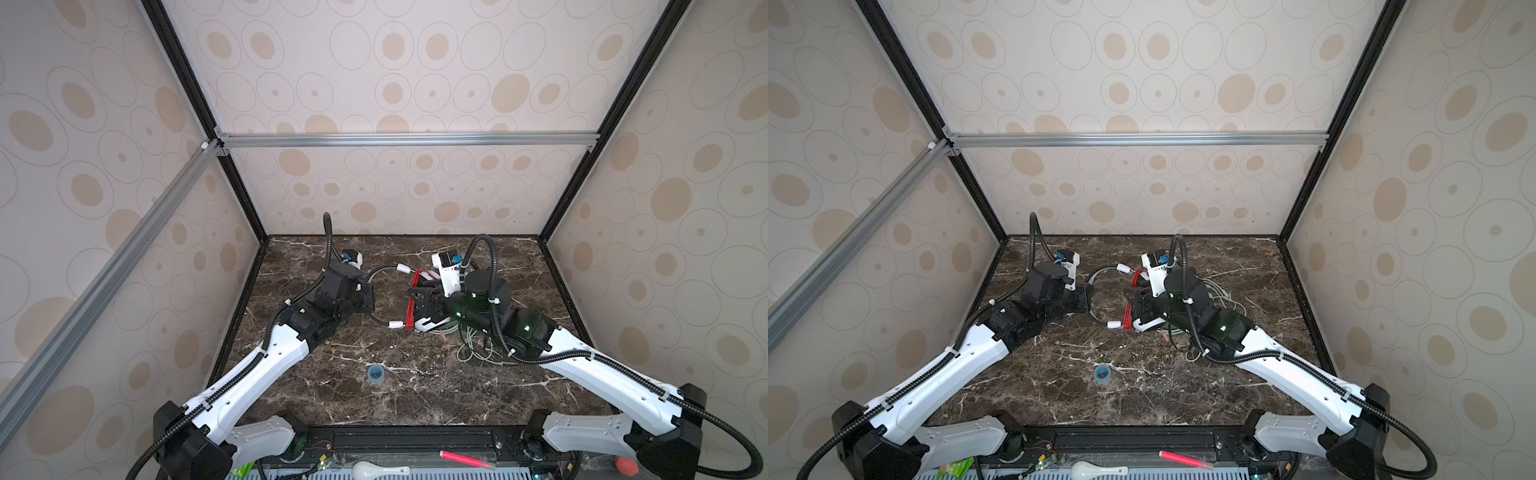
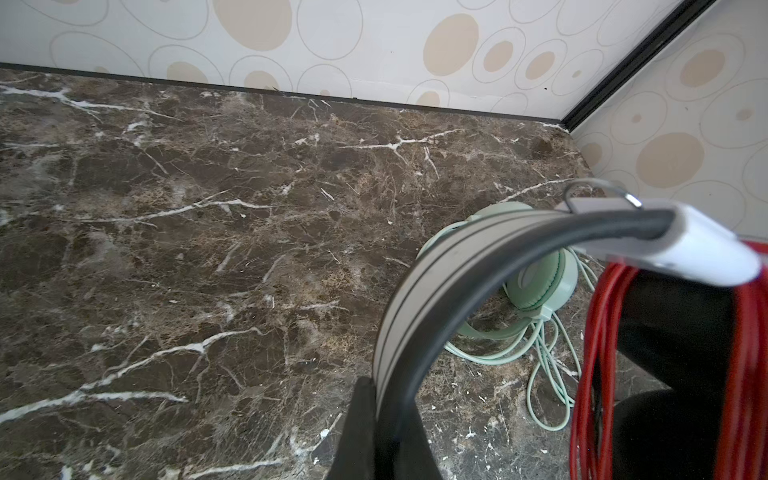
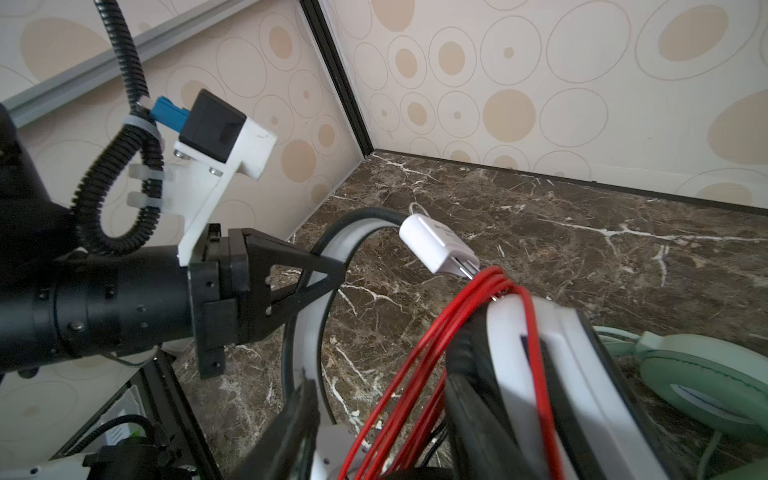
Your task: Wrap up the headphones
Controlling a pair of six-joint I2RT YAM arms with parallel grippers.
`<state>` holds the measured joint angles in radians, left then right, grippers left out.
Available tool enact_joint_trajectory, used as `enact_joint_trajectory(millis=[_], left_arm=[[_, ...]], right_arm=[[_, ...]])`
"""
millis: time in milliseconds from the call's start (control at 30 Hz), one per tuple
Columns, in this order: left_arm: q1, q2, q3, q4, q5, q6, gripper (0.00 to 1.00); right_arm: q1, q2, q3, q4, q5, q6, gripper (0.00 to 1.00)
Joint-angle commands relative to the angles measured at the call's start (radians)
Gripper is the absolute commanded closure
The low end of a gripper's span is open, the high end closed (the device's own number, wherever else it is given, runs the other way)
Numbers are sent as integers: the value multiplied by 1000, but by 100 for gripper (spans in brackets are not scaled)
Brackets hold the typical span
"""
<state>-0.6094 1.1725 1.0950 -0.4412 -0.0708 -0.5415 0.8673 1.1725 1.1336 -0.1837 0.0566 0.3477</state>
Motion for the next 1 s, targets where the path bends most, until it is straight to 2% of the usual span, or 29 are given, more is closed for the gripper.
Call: enact_joint_trajectory(millis=[0, 333, 500, 667, 867, 967], left_arm=[[10, -4, 88, 4, -12, -26, 100], [65, 29, 105, -15, -6, -62, 100], [135, 54, 100, -19, 57, -85, 100], [220, 89, 85, 5, 121, -106, 100], [297, 178, 87, 47, 172, -71, 100], [334, 242, 100, 78, 195, -49, 100]], right_arm=[[-18, -35, 20, 41, -56, -68, 44], [-25, -71, 63, -5, -89, -170, 31], [-49, -41, 172, -154, -69, -229, 24], [-135, -44, 212, -242, -126, -222, 17], [-248, -95, 149, -263, -247, -186, 13], [-258, -104, 149, -298, -229, -204, 13]])
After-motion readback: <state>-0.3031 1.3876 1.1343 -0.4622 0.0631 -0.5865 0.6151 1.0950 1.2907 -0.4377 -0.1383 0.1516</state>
